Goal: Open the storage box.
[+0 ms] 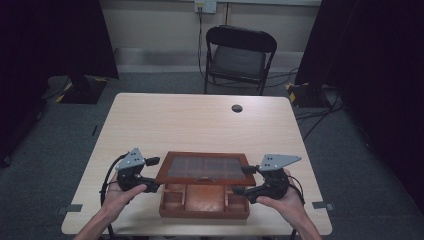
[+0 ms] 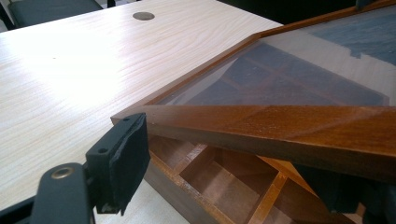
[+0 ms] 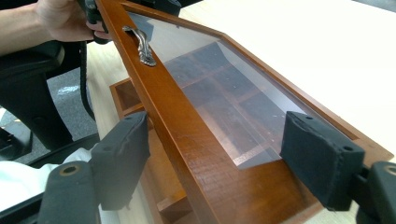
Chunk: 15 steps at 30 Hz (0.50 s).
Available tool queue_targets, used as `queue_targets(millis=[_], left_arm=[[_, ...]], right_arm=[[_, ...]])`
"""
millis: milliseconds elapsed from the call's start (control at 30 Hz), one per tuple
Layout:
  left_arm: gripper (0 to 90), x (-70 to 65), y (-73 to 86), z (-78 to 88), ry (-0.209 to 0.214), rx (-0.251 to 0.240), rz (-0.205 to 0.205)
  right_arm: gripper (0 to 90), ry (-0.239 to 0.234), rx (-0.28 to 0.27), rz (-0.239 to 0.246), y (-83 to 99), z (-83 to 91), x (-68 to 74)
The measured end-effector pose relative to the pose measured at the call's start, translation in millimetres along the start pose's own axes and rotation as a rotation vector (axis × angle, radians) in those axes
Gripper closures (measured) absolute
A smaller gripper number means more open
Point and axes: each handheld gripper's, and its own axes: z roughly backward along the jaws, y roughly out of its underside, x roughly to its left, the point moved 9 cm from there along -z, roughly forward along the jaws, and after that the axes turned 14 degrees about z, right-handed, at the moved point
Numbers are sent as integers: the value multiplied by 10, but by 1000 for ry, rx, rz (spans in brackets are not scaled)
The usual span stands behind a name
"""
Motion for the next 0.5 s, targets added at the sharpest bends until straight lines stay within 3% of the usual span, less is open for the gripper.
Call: queue_targets(millis=[267, 500], left_arm=[[240, -12, -42, -5, 11, -6, 43], [284, -18, -84, -10, 15, 6, 43]], right_arm=[[227, 30, -5, -2, 4, 59, -57], [221, 50, -12, -11, 25, 83, -120]])
